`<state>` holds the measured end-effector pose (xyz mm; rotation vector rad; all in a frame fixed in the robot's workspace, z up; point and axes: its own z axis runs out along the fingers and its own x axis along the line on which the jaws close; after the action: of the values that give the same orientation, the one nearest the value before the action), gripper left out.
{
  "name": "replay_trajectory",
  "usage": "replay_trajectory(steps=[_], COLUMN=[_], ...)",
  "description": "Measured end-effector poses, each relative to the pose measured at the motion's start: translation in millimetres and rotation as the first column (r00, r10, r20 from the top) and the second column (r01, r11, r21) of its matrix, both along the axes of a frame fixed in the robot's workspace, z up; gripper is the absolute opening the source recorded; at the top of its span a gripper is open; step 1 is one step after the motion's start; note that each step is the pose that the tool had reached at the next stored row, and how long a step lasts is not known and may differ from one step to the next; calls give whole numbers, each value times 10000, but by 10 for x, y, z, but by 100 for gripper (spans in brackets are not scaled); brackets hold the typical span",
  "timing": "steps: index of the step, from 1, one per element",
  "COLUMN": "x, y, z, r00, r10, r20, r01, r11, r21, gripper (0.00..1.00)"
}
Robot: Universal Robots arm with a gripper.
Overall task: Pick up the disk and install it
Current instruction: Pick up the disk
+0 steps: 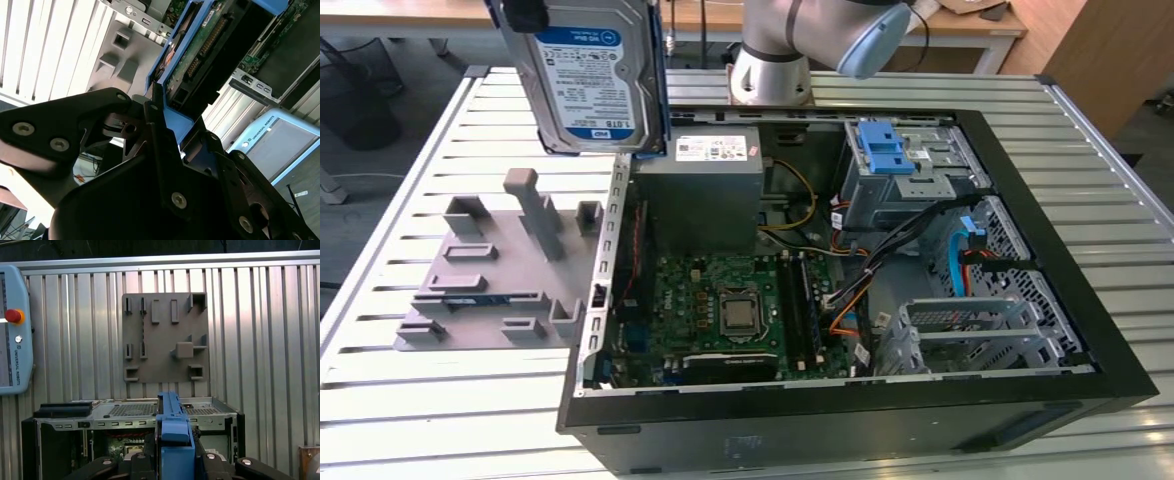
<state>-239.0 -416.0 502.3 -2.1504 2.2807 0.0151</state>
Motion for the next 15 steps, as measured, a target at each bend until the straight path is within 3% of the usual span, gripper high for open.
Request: replay_trajectory(steps=[15], x=[43], y=[-2], z=[-2], r00=[10000], r10=[0], r20=[0], r01=[0], r11=[10000], r21=[0], gripper=[36])
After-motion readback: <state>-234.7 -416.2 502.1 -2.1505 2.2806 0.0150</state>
